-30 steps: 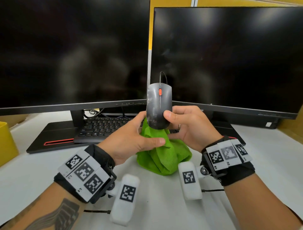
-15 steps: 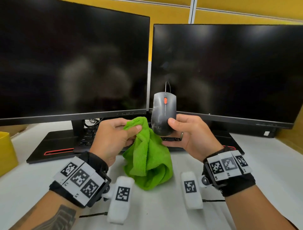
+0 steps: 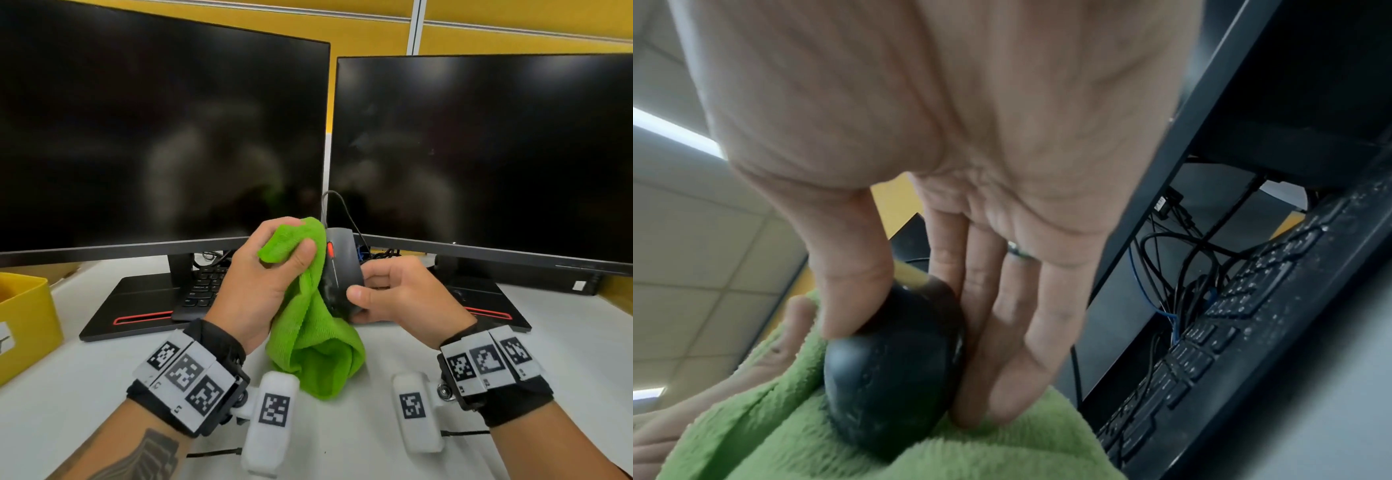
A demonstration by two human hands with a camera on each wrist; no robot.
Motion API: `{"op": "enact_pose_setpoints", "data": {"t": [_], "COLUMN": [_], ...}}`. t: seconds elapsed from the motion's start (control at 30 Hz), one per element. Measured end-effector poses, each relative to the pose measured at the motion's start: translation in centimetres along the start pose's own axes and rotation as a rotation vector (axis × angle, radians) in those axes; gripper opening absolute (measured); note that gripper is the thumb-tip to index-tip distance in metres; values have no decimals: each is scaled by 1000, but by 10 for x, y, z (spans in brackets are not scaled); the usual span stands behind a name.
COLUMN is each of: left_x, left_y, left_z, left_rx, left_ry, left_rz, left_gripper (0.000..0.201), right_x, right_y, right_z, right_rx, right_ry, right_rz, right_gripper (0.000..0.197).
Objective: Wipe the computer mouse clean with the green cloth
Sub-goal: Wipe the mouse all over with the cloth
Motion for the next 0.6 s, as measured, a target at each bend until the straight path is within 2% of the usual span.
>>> {"op": "enact_pose_setpoints", "data": {"t": [0.1,0.3,0.4,0.6], "left_x": [2,1,2,2], "left_y": [1,1,3,9], "left_z": [0,0,1,4], "left_rx": [-9,-78,-115,-48], "left_ry": [-21,10,28,23], "left_rz": [61,58,34,100], "left_gripper": [51,24,20,16], "right_x": [1,2,1,1], "right_y": [-2,-1,-1,2], "right_z": [-2,-3,-3,-1], "right_rx": [33,50,56,59], "right_ry": [46,62,62,54], "right_rz": [-76,-112,-109,-97], "right_gripper": [24,25,24,37]}}
Point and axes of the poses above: each hand's wrist, its own z-axis towards the middle knuckle, its own y-axis out of the back of the hand, x = y × z, the point moved 2 cm from there along z, towards the middle knuckle, and after that the axes turned 4 degrees about -x, right-handed, at the moved point
